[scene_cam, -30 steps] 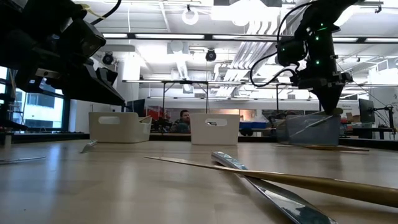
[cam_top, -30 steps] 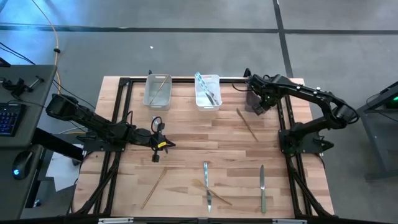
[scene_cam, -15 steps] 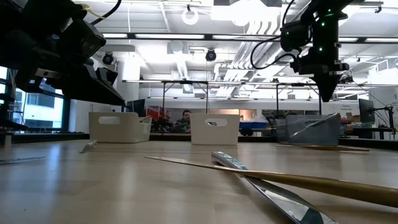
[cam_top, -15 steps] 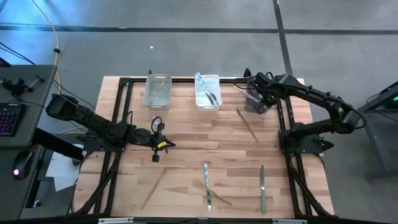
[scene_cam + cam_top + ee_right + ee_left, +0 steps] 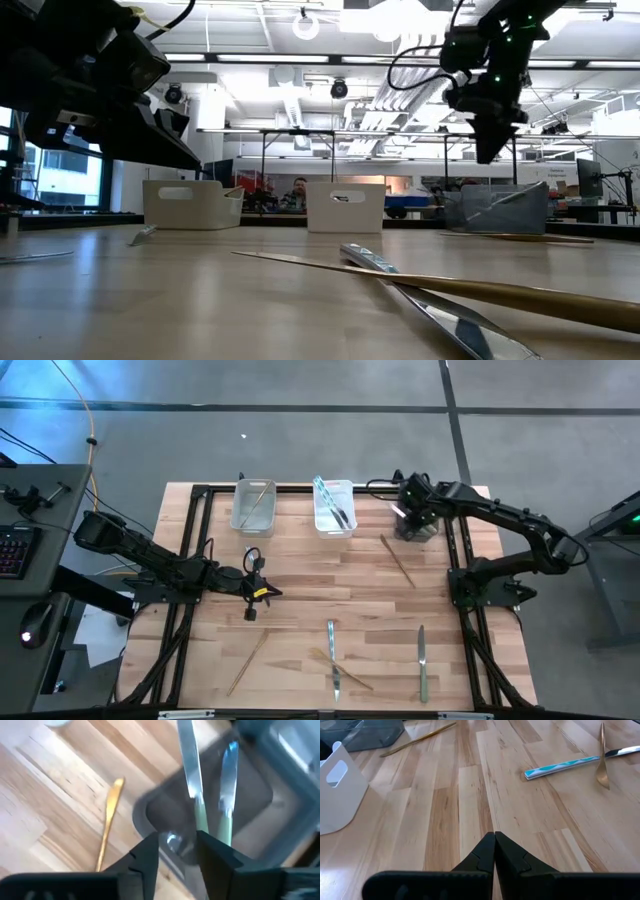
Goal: Sort silverware by color (type)
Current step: Adjust the green table knives in the bin
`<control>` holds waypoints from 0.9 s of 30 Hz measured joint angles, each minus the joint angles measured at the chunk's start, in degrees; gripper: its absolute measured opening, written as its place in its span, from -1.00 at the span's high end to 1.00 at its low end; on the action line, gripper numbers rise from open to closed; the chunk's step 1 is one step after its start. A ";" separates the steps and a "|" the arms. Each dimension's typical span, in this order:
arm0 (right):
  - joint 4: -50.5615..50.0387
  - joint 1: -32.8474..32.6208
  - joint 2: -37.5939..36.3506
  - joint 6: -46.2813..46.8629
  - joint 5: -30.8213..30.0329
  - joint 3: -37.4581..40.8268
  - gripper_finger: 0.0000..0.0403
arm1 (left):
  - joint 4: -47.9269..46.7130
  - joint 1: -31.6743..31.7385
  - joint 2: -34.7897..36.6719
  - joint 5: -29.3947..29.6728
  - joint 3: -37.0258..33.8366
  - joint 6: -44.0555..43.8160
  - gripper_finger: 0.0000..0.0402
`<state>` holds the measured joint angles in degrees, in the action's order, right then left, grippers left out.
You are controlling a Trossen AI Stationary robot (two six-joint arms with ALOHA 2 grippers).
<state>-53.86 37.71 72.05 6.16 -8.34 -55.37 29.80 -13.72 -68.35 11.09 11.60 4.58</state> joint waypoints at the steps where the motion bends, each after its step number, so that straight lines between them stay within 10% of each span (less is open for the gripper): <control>1: 1.03 0.00 0.00 -1.59 0.00 0.00 0.39 | 0.00 0.00 -0.01 -0.02 0.00 0.02 1.00; 27: 7.97 8.55 13.99 -24.06 4.31 0.07 0.35 | -0.93 0.00 0.01 -0.02 -0.02 -0.90 1.00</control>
<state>-45.89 46.26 86.04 -17.90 -4.03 -55.31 28.87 -13.72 -68.34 11.07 11.57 3.68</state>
